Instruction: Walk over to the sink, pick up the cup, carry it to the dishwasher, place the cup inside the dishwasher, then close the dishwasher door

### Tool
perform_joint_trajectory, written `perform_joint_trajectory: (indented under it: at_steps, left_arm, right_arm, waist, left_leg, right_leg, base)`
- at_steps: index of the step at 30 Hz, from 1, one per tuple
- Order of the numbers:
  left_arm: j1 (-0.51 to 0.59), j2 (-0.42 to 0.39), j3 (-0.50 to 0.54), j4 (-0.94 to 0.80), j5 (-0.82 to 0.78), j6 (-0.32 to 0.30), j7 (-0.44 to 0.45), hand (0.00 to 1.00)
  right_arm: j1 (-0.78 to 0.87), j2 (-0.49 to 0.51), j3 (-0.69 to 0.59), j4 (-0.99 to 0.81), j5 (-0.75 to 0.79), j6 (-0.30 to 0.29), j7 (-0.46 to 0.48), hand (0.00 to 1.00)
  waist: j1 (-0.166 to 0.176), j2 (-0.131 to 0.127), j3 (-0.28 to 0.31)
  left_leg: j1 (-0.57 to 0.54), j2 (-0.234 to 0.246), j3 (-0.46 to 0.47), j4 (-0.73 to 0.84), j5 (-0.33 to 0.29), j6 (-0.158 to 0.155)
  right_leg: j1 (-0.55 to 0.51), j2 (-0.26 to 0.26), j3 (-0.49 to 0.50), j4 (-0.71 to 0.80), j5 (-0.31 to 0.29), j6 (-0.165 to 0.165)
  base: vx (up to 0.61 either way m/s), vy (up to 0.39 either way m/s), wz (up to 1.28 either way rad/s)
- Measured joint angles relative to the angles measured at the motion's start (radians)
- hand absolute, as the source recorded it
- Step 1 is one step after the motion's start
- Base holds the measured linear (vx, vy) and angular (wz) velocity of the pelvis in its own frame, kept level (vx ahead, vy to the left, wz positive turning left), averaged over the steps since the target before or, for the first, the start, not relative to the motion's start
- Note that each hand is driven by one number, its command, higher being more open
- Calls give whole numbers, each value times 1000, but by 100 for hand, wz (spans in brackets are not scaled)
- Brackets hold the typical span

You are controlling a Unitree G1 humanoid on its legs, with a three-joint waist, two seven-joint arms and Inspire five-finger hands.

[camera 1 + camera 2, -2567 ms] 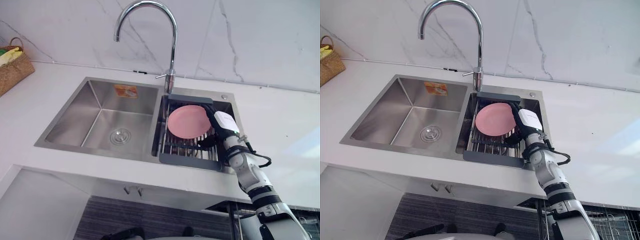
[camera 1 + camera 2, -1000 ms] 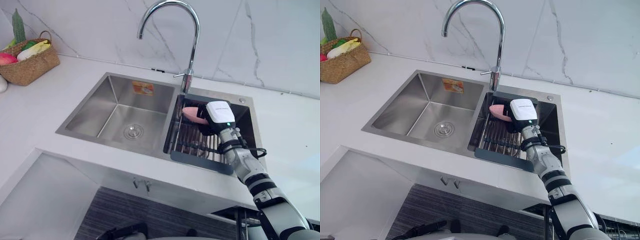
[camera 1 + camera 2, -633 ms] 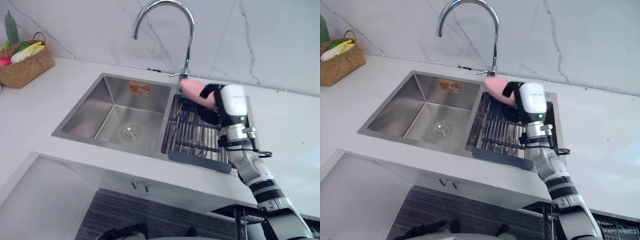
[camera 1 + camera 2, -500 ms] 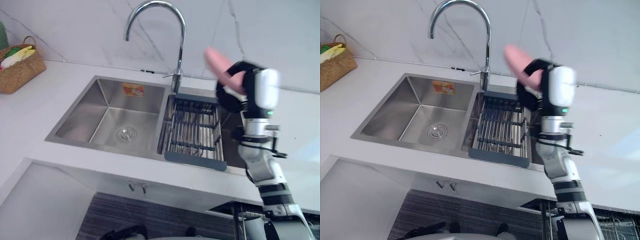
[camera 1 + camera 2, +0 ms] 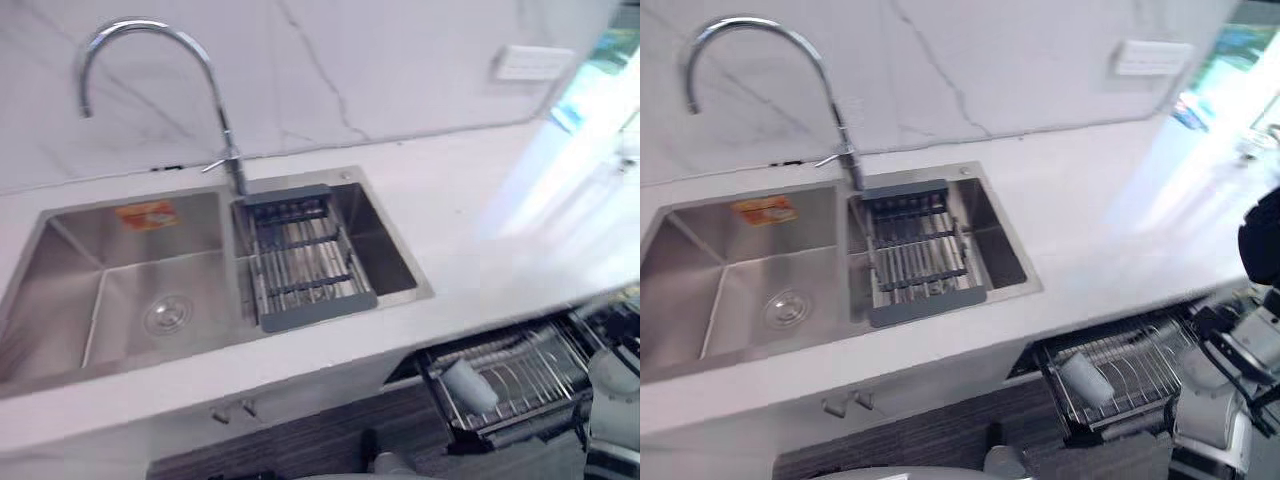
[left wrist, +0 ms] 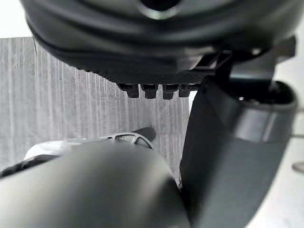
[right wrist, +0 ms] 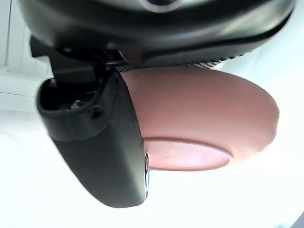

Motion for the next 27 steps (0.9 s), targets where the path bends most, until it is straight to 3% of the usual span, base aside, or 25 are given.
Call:
perform_joint_trajectory:
  at_steps: [1,2,3,4,5,6,7,8,9,10,12,13,17,23,27]
  left_arm:
    - [1,1,0,3,-19,6,9,100]
    - [7,4,0,2,-46,9,24,100]
    - [10,7,0,2,-57,10,28,100]
    - [12,15,0,-3,-64,9,38,100]
    - [-2,21,2,-7,-65,7,50,100]
    - [-11,27,6,-6,-73,6,56,100]
    - [-15,22,6,-2,-75,3,60,100]
    - [-15,10,20,1,-77,-16,80,100]
    - [-16,11,19,-2,-83,-22,94,100]
    - [-20,16,19,-9,-105,-26,113,100]
    - [-24,23,21,-8,-140,-26,127,100]
    - [-23,21,21,-6,-154,-26,135,100]
    - [-7,2,22,-11,-154,-24,139,100]
    - [-6,1,24,-38,-175,-27,141,100]
    - [-7,-10,19,-50,-174,-32,130,100]
  right_arm:
    - [10,18,-13,19,0,-12,-33,0]
    - [16,32,-24,48,-2,-24,-69,0]
    - [18,35,-25,60,-2,-28,-85,0]
    - [24,35,-20,74,-8,-37,-102,0]
    - [22,30,-10,89,-30,-42,-106,0]
    - [12,26,15,107,-43,-42,-106,0]
    - [3,25,32,125,-48,-42,-105,0]
    - [-26,37,71,180,-52,-42,-107,0]
    - [-25,42,87,202,-53,-41,-107,0]
    - [-23,50,110,262,-52,-39,-105,0]
    - [-13,68,151,297,-50,-28,-90,0]
    - [-1,84,168,299,-51,-29,-84,0]
    - [93,108,169,330,-48,-28,-23,0]
    - [110,122,248,355,-46,-24,91,0]
    - [87,122,352,445,-47,44,172,0]
  waist:
    - [-8,3,-1]
    - [-11,5,-3]
    - [-12,7,-7]
    - [-9,-8,-22]
    - [-6,-31,-24]
    - [14,-43,-21]
    - [25,-42,-24]
    - [53,-30,-38]
    - [53,-37,-34]
    - [58,-48,-25]
    - [66,-62,-22]
    - [65,-65,-20]
    - [58,-38,-20]
    - [55,-24,22]
    - [74,-6,41]
  left_leg:
    - [-3,24,9,12,0,-2]
    - [-10,60,19,42,-6,-12]
    - [-19,75,22,61,-11,-19]
    - [-44,96,25,118,-22,-36]
    - [-84,109,12,192,-42,-43]
    - [-105,90,-10,199,-54,-34]
    - [-116,64,-27,179,-52,-25]
    - [-129,63,22,148,-25,-28]
    - [-136,66,31,161,-25,-29]
    - [-139,75,41,190,-23,-35]
    - [-150,81,58,202,-20,-55]
    - [-149,77,73,202,-15,-62]
    - [-132,86,70,159,21,-75]
    - [-134,65,52,122,55,-54]
    - [-136,44,3,100,73,-42]
  right_leg:
    - [-21,-15,-67,108,-61,-41]
    - [-31,-44,-128,241,-117,-42]
    - [-31,-61,-147,291,-136,-42]
    - [-26,-92,-165,338,-152,-30]
    - [-39,-81,-183,330,-144,-24]
    - [-42,-72,-167,281,-137,-35]
    - [-22,-44,-130,193,-122,-18]
    - [19,-29,-100,151,-212,-39]
    - [34,-51,-124,197,-256,-38]
    - [98,-75,-150,164,-256,-15]
    - [162,-46,-121,1,-219,47]
    - [179,-38,-113,-54,-218,46]
    - [184,-15,-111,-64,-210,39]
    - [179,-21,-129,-84,-193,36]
    - [202,-32,-178,-93,-187,37]
  base:
    - [-3,-23,-41]
    - [42,-45,-26]
    - [88,-104,-27]
    - [89,-158,-31]
    - [49,-187,-59]
    - [-33,-118,-70]
    - [-156,-1,-115]
    - [-133,50,-91]
    - [-60,-61,-83]
    - [19,-141,-31]
    - [-83,-232,-40]
    - [-142,-211,-38]
    - [-128,-70,-7]
    - [-107,34,10]
    - [-18,47,37]
